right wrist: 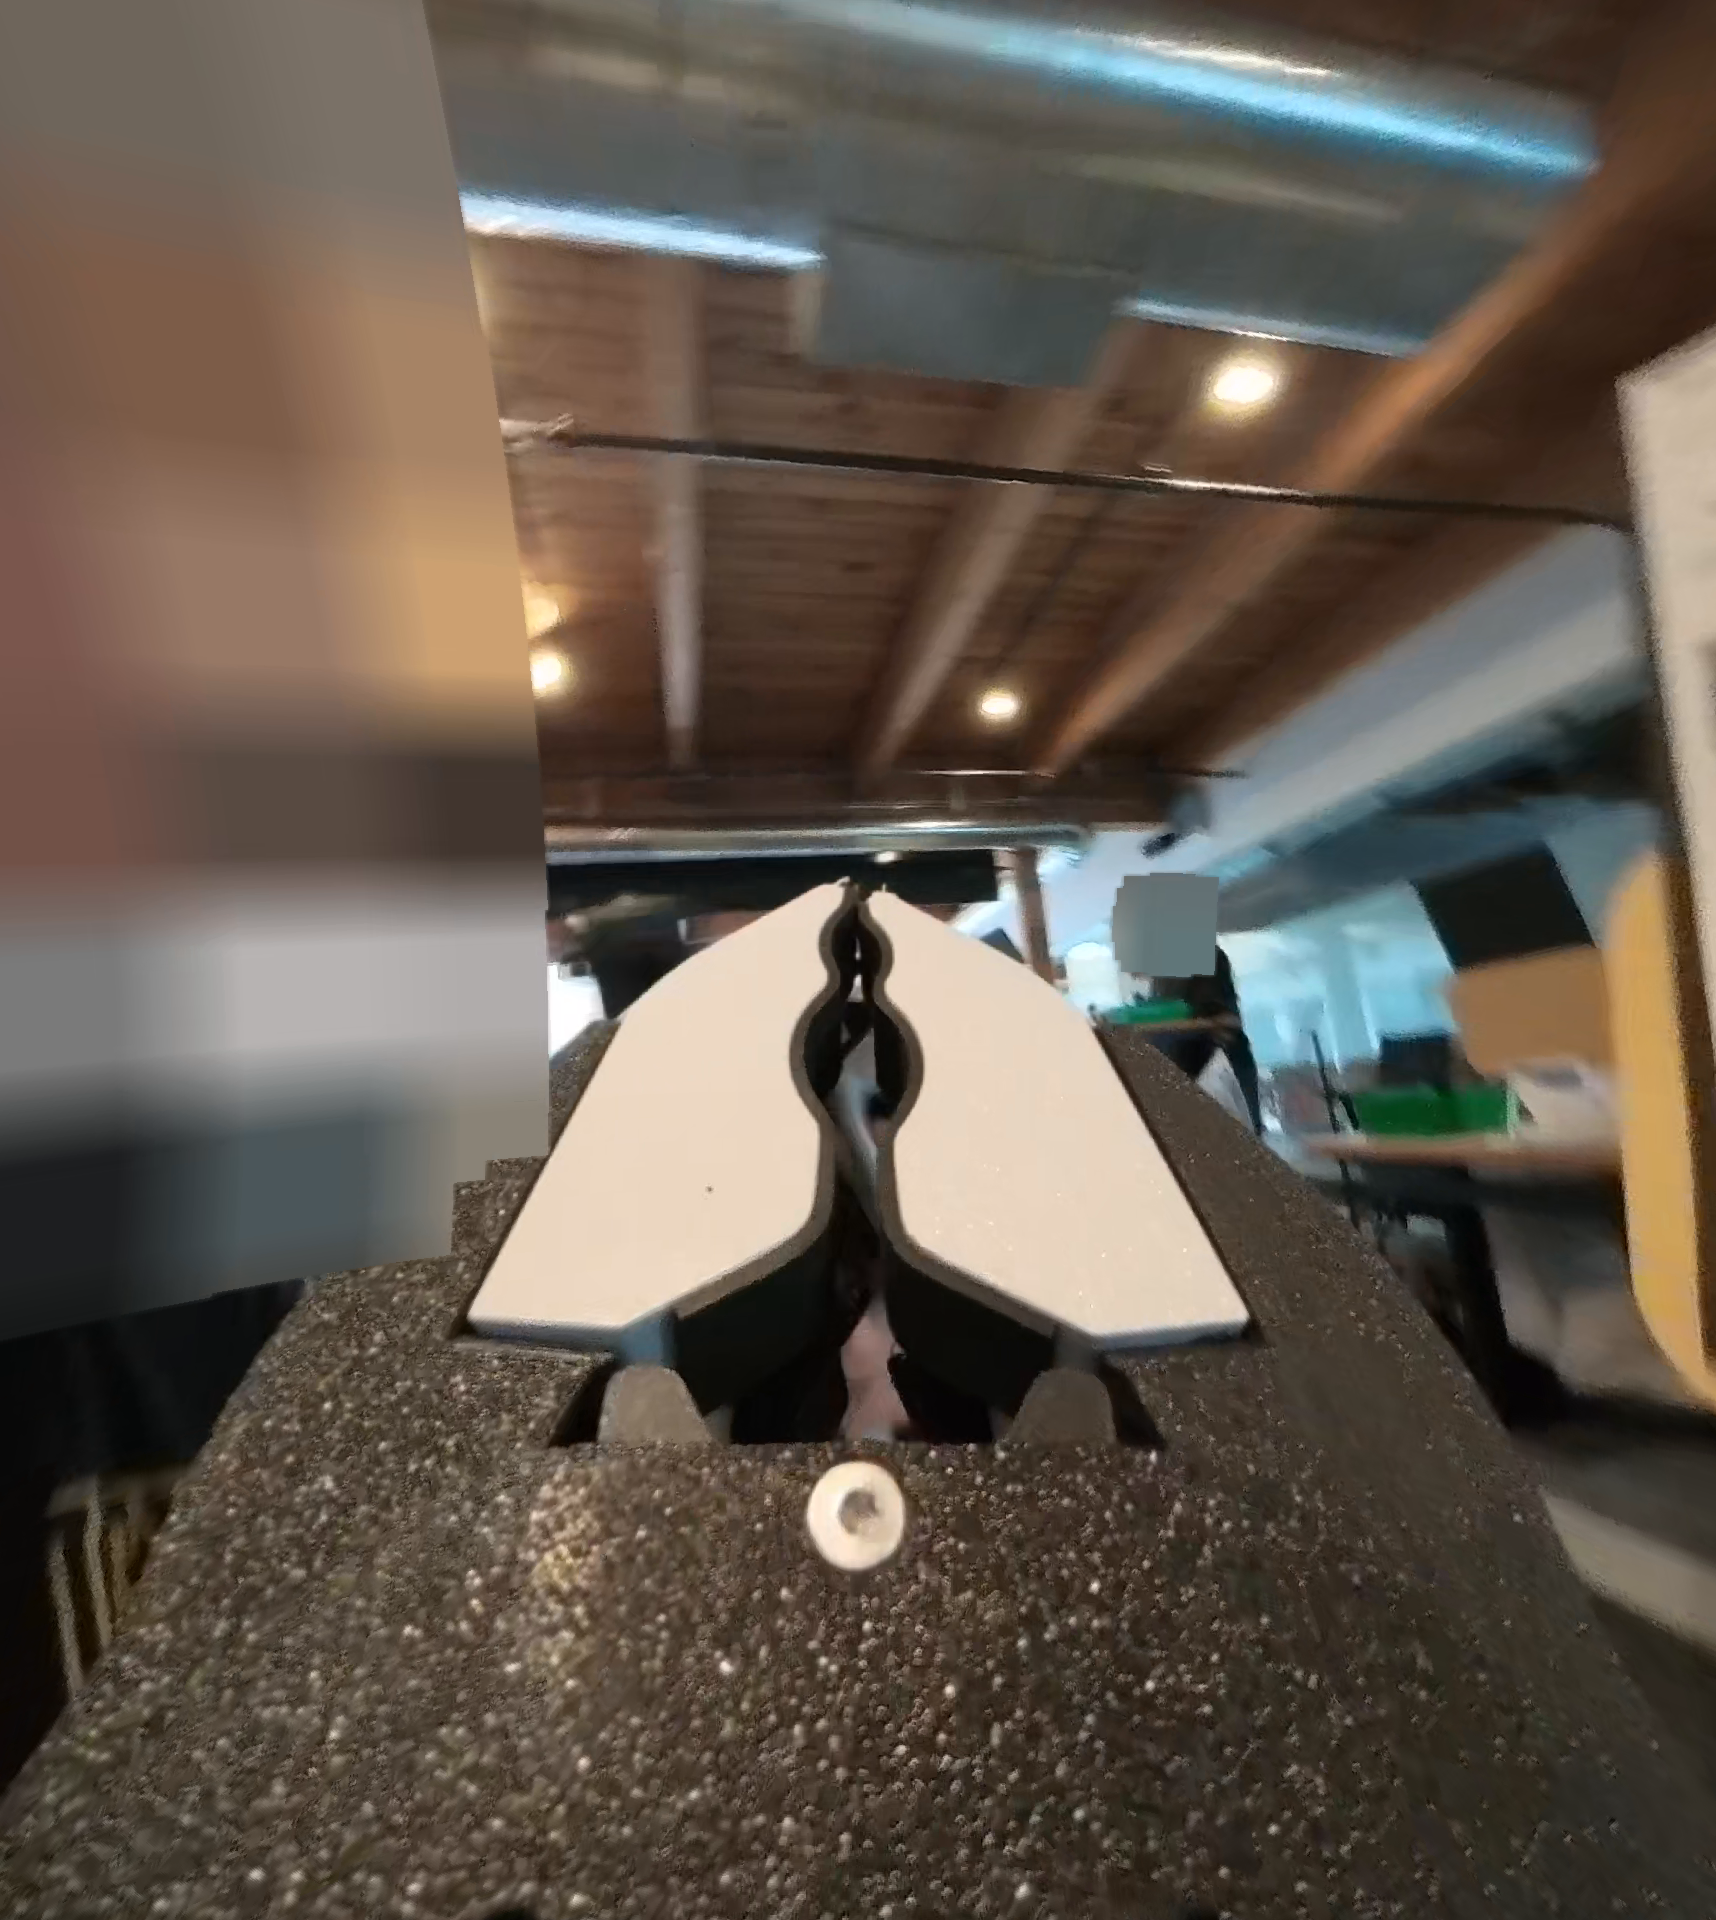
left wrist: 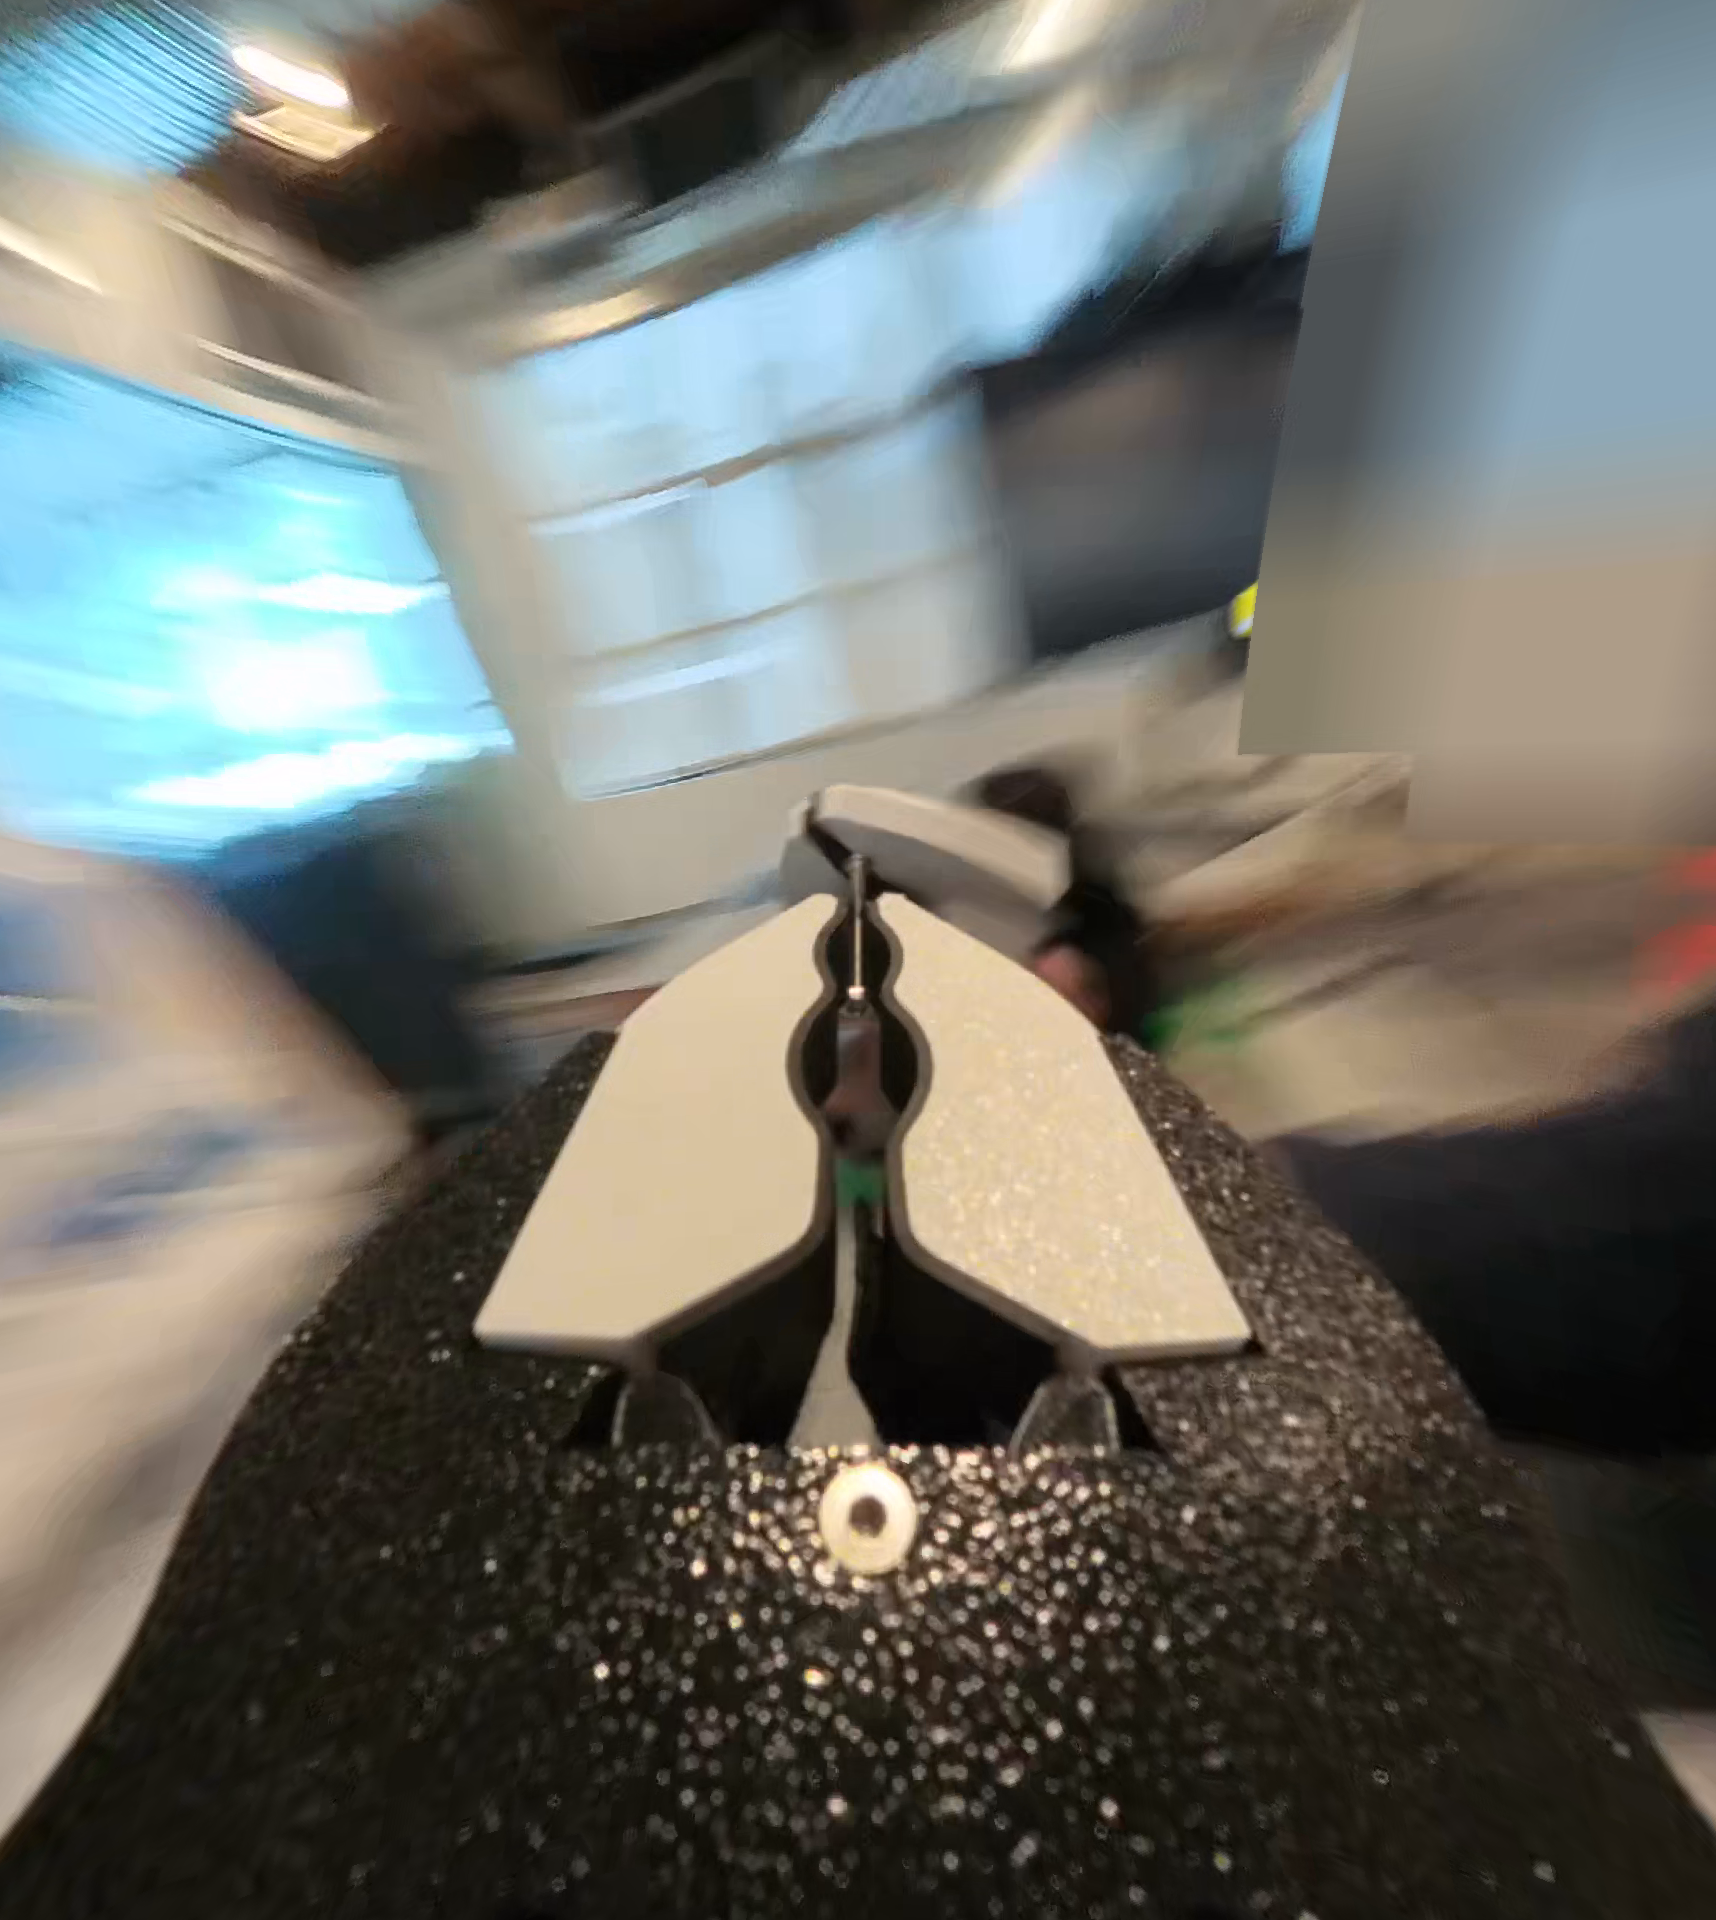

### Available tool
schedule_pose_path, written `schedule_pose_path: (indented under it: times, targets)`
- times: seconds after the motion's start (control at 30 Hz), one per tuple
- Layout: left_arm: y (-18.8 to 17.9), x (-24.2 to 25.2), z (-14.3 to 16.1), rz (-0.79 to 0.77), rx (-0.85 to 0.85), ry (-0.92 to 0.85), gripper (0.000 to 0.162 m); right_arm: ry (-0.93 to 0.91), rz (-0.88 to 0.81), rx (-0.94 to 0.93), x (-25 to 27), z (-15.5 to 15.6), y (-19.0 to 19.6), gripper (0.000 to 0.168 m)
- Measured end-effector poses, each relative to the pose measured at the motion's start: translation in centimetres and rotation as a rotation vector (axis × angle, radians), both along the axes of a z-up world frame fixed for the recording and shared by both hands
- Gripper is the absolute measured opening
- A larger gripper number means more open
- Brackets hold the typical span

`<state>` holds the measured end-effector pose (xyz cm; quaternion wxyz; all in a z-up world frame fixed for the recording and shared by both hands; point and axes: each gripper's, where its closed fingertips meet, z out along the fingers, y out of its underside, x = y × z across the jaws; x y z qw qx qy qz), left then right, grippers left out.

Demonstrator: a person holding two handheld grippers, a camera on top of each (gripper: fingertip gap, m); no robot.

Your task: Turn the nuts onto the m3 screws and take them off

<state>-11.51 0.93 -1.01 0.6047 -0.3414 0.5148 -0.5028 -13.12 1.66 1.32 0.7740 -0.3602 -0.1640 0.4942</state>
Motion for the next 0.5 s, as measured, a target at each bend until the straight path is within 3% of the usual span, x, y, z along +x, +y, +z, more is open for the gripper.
schedule_pose_path:
  times: [0.07, 0.13, 0.2, 0.37, 0.5]
  targets:
    - [0.4, 0.0, -0.1, 0.245, 0.234, 0.033, 0.002, 0.073, 0.029, -0.056, 0.2, -0.1, 0.3, 0.004]
    - [-0.4, 0.3, -0.3, 0.266, 0.297, 0.05, 0.001, 0.092, 0.03, -0.006, 0.3, 0.1, -0.5, 0.008]
    - [-1.7, 0.6, -0.4, 0.098, 0.182, 0.052, 0.001, 0.041, -0.052, 0.12, 0.4, 0.4, -1.6, 0.011]
    - [-3.5, -0.9, 0.8, -0.428, -0.222, 0.012, 0.001, -0.068, 0.105, 0.207, 0.1, 0.2, -3.3, 0.018]
    - [-4.0, -1.4, 1.0, -0.611, -0.353, 0.034, 0.001, -0.174, 0.136, 0.252, -0.9, -0.3, -3.9, 0.016]
